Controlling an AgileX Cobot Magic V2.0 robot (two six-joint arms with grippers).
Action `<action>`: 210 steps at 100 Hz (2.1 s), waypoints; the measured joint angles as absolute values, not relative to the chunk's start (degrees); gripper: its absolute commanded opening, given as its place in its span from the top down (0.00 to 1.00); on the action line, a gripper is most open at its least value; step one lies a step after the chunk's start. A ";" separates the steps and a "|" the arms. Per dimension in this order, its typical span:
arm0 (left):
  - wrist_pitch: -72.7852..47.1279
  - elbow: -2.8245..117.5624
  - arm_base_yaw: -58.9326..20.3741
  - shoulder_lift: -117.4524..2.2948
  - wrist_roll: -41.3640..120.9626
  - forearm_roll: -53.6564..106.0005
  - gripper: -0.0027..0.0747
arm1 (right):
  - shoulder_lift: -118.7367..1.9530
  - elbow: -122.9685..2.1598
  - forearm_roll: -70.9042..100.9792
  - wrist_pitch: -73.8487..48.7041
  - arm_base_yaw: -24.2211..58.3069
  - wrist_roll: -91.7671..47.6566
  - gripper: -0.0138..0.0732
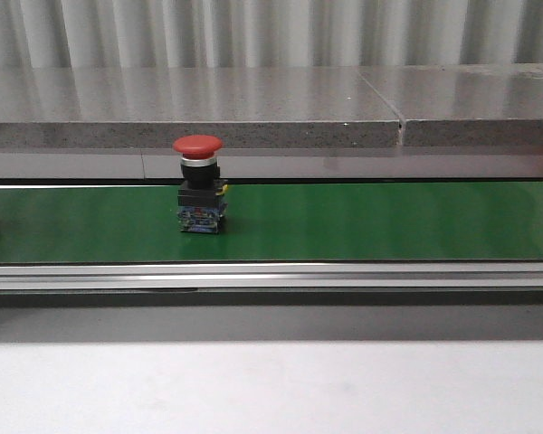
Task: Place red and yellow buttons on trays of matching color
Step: 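Lower the yellow button onto the belt and open the left gripper, then move the right gripper above the red button riding on the belt, then close the right gripper on the red button and lift it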
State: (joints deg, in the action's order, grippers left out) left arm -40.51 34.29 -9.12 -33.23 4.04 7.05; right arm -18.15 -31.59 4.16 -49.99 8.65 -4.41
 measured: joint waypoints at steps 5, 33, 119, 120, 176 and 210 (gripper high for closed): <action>-40.51 33.59 -9.12 -31.90 4.04 7.05 0.99 | -18.15 -31.59 4.16 -49.99 8.65 -4.41 0.92; -40.51 32.65 -9.12 -30.22 4.04 7.17 0.99 | -25.36 -33.93 4.16 -50.70 11.48 -4.14 0.92; -40.51 32.65 -9.12 -30.22 4.04 7.17 0.99 | -72.39 -66.57 8.75 -53.77 22.04 -4.26 0.13; -40.51 32.65 -9.12 -30.22 4.04 7.17 0.99 | -73.16 -66.92 8.75 -54.29 22.23 -4.26 0.13; -40.51 32.65 -9.12 -30.22 4.04 7.17 0.99 | -96.07 -85.22 9.00 -60.33 27.89 -4.36 0.13; -40.51 32.65 -9.12 -30.22 4.04 7.17 0.99 | -103.89 -87.25 7.43 -56.89 27.87 -4.68 0.25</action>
